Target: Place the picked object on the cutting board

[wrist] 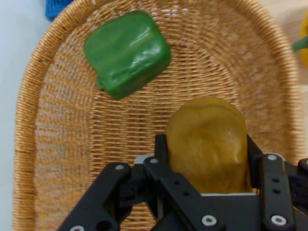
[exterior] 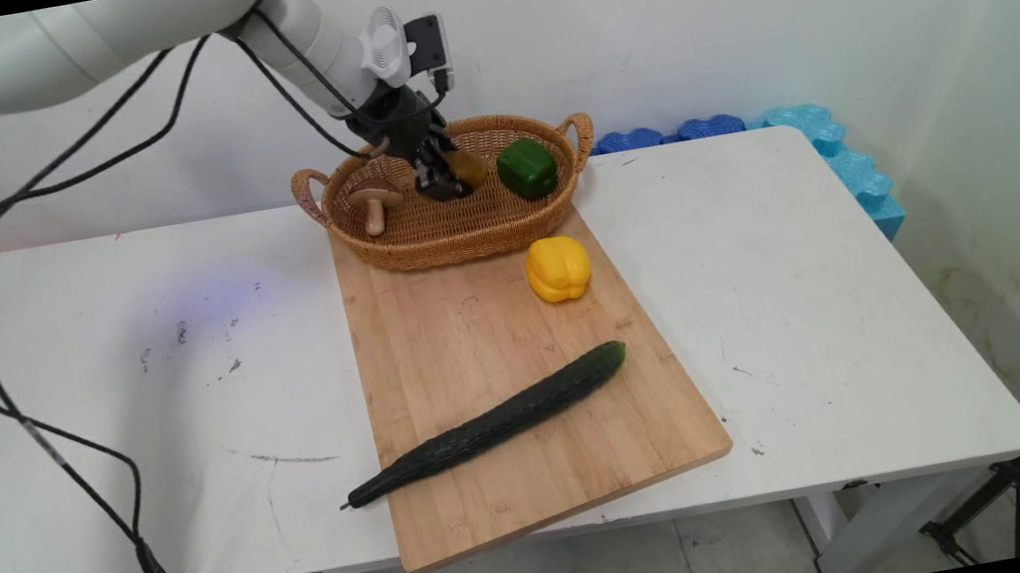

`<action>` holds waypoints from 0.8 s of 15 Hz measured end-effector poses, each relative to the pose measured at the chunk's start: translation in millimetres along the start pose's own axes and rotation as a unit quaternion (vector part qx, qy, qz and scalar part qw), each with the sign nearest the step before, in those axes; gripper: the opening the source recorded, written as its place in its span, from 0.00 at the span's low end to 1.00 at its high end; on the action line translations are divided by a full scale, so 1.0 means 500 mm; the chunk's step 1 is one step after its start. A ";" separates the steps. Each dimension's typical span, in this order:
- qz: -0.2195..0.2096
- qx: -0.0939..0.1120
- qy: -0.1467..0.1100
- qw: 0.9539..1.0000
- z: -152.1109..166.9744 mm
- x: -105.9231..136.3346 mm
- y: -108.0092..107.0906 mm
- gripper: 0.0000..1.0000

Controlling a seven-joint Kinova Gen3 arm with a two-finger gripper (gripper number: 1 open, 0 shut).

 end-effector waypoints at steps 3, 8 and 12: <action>-0.033 -0.005 0.004 0.999 -0.032 0.007 0.048 0.00; -0.089 -0.017 0.007 0.996 -0.055 0.016 0.119 0.00; -0.135 -0.027 0.008 0.990 -0.051 0.019 0.173 0.00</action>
